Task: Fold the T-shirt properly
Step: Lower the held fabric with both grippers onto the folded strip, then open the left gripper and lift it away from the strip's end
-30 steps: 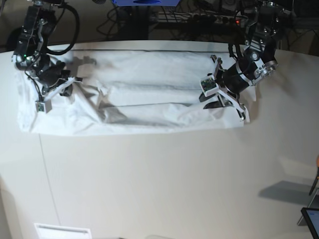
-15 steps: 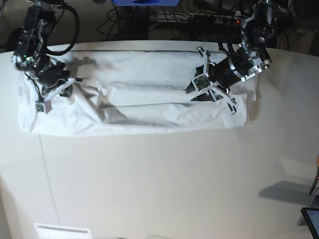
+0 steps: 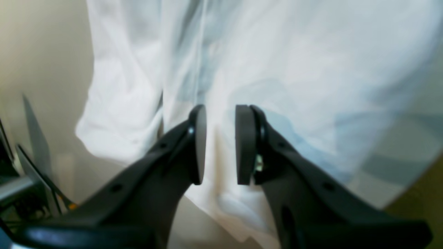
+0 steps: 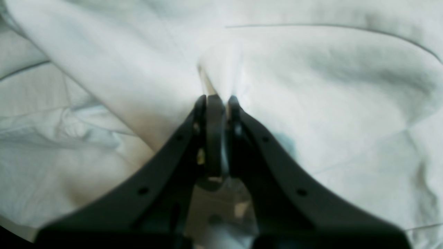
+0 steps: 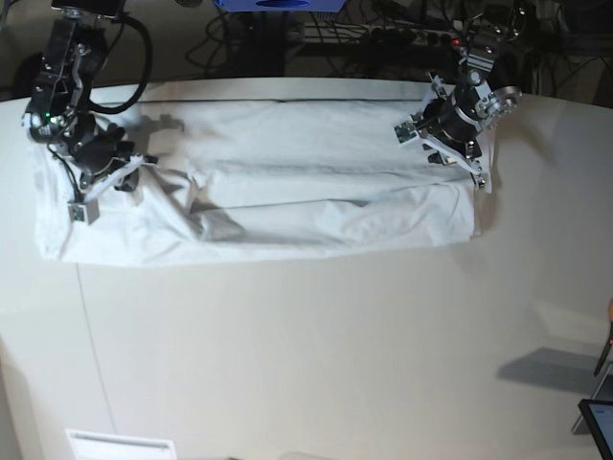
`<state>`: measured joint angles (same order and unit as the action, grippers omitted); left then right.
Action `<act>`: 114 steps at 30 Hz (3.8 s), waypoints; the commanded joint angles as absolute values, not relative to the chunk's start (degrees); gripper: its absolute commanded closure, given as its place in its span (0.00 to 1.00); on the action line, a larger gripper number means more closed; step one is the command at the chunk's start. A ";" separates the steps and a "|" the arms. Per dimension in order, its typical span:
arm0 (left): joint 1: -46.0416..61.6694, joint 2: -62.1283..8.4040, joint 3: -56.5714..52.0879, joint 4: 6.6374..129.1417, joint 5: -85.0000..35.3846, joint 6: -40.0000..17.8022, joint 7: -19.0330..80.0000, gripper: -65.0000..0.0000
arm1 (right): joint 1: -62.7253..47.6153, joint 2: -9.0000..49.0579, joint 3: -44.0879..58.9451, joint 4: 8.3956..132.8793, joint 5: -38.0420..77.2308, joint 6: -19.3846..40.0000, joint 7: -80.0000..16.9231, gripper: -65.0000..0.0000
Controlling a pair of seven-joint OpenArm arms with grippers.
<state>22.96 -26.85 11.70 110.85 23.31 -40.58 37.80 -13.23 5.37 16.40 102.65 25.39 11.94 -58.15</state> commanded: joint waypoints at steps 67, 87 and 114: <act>6.64 -21.58 10.77 102.46 23.60 -40.00 38.90 0.78 | -14.64 3.74 28.18 112.66 20.26 8.57 -65.36 0.48; 6.73 -9.80 -19.03 109.23 -4.35 -40.00 34.51 1.00 | -25.01 2.24 28.62 111.96 20.18 35.47 -24.22 1.00; -4.35 -10.15 -16.75 78.64 -0.92 -40.00 11.03 1.00 | -21.14 -2.77 4.09 106.59 -5.85 21.41 -20.62 0.98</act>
